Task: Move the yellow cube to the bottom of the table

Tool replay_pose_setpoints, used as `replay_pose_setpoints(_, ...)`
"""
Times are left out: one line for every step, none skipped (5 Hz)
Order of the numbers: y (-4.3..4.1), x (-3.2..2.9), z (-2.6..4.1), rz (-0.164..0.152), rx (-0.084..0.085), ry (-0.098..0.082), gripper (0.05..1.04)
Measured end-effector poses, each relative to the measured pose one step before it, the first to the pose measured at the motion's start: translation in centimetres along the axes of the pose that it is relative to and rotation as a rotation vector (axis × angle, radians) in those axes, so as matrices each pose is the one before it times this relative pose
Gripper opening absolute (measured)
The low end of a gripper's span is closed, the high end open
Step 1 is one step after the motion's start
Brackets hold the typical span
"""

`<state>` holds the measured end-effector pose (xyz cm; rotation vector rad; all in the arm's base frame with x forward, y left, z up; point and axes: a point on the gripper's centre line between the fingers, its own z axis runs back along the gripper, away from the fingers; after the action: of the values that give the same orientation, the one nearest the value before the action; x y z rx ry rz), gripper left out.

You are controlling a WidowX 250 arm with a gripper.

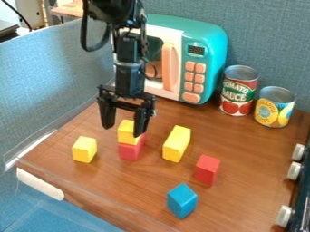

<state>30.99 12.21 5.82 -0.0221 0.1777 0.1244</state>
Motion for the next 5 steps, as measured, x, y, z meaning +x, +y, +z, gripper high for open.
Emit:
replay_pose_setpoints(0.118, 0.307, -0.401, 0.0083, -0.0052, 0.0068, 1.001)
replay_pose_setpoints(-0.008, 0.324, -0.568, 0.0141, -0.0092, 0.0059, 0.968)
replay_pose_setpoints(-0.094, 0.119, 0.001, -0.01, -0.0059, -0.0076, 0.667)
replay_pose_setpoints(-0.019, 0.129, -0.052, 0.0009, -0.0015, -0.0066, 0.6)
replay_pose_setpoints(-0.371, -0.723, 0.722, -0.0203, -0.0085, -0.0209, 0.6)
